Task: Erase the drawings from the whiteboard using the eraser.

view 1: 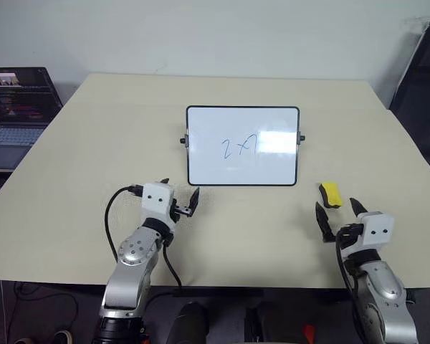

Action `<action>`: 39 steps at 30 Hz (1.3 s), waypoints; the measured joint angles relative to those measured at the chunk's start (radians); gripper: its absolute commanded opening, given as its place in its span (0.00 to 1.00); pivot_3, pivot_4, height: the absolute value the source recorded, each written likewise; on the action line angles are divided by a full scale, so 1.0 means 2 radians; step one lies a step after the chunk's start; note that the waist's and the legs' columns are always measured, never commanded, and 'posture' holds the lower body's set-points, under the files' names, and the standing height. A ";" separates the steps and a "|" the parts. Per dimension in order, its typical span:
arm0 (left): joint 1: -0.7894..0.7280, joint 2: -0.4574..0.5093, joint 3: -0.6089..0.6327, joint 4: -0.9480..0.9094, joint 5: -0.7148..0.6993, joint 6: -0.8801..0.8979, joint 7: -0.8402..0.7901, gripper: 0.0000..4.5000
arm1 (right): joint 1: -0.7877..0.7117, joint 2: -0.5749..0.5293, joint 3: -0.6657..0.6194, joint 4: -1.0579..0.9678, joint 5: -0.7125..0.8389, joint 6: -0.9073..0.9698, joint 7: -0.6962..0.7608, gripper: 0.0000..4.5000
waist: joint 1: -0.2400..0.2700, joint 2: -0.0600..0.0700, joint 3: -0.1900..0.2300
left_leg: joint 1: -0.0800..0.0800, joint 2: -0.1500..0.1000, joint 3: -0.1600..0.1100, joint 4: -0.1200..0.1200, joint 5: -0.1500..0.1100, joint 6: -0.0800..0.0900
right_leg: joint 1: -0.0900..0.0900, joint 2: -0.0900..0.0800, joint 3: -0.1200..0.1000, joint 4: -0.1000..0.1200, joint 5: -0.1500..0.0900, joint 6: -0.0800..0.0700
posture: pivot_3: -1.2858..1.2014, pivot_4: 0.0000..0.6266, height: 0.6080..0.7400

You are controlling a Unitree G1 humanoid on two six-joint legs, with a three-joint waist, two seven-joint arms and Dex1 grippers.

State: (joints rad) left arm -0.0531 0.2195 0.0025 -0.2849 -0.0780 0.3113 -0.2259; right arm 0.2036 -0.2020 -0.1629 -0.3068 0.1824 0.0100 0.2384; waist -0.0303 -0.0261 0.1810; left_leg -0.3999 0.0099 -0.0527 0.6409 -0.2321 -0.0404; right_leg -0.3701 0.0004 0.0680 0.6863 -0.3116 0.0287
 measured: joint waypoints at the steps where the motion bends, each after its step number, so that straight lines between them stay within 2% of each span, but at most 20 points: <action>1: -0.001 0.000 0.000 0.000 0.001 0.003 0.001 1.00 | -0.001 -0.001 0.000 -0.002 -0.001 0.002 0.000 0.99 | 0.000 0.000 0.000 | 0.000 0.000 0.000 0.000 0.000 0.000 | 0.000 0.000 0.000 0.000 0.000 0.000 | 0.52 0.24 1.00; 6: -0.001 -0.006 -0.002 0.000 0.010 0.017 0.014 1.00 | -0.015 -0.012 -0.001 -0.006 -0.007 0.016 -0.004 0.99 | 0.000 0.000 0.000 | 0.000 0.000 0.000 0.000 0.000 0.000 | 0.000 0.000 0.000 0.000 0.000 0.000 | 0.52 0.24 1.00; 10: -0.007 0.005 -0.001 -0.001 -0.002 0.023 -0.006 1.00 | -0.022 -0.011 -0.001 -0.042 -0.007 0.055 -0.024 0.99 | 0.000 0.000 0.000 | 0.000 0.000 0.000 0.000 0.000 0.000 | 0.000 0.000 0.000 0.000 0.000 0.000 | 0.52 0.24 1.00; 14: -0.033 0.034 0.026 -0.001 -0.033 0.023 -0.041 1.00 | -0.039 -0.015 0.006 -0.093 -0.009 0.136 -0.041 0.99 | 0.000 0.000 0.000 | 0.000 0.000 0.000 0.000 0.000 0.000 | 0.000 0.000 0.000 0.001 0.000 0.000 | 0.52 0.24 1.00; 18: -0.044 0.072 0.056 -0.010 -0.084 0.040 -0.091 1.00 | -0.054 -0.020 0.011 -0.135 0.029 0.208 -0.030 0.99 | -0.001 0.000 0.000 | 0.000 0.000 0.000 0.000 0.000 0.000 | -0.001 0.000 0.000 0.001 0.000 0.000 | 0.52 0.24 1.00; 25: -0.081 0.140 0.100 -0.014 -0.151 0.072 -0.156 1.00 | -0.094 -0.020 0.018 -0.170 0.031 0.246 -0.054 0.99 | -0.001 0.000 0.000 | 0.000 0.000 0.000 0.000 0.000 0.000 | -0.001 0.000 0.000 0.001 0.000 0.000 | 0.52 0.24 1.00; 28: -0.110 0.170 0.082 -0.015 -0.171 0.095 -0.196 1.00 | -0.133 -0.023 -0.004 -0.159 0.030 0.244 -0.065 0.99 | 0.000 0.000 0.000 | 0.000 -0.001 0.000 0.001 0.000 0.000 | -0.001 0.000 0.000 0.001 0.000 0.000 | 0.52 0.24 1.00; 32: -0.151 0.202 0.059 -0.012 -0.186 0.107 -0.248 1.00 | -0.149 -0.027 -0.015 -0.156 0.025 0.255 -0.076 0.99 | 0.000 0.000 0.000 | -0.001 0.000 0.000 0.000 0.000 0.000 | -0.001 0.000 -0.001 0.001 0.000 0.000 | 0.52 0.24 1.00; 39: -0.211 0.208 -0.014 0.007 -0.188 0.088 -0.351 1.00 | -0.153 -0.037 -0.032 -0.158 0.037 0.398 -0.099 0.99 | -0.001 0.000 0.000 | -0.001 0.000 0.000 -0.001 0.000 0.000 | -0.001 0.000 0.000 0.001 0.000 0.000 | 0.52 0.24 1.00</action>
State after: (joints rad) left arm -0.4752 0.6350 -0.0248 -0.2709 -0.4532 0.4874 -0.9274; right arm -0.1020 -0.2756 -0.2278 -0.6228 0.2558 0.8065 0.0396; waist -0.0316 -0.0260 0.1814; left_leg -0.4011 0.0092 -0.0520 0.6396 -0.2321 -0.0405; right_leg -0.3730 0.0010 0.0681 0.6878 -0.3117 0.0285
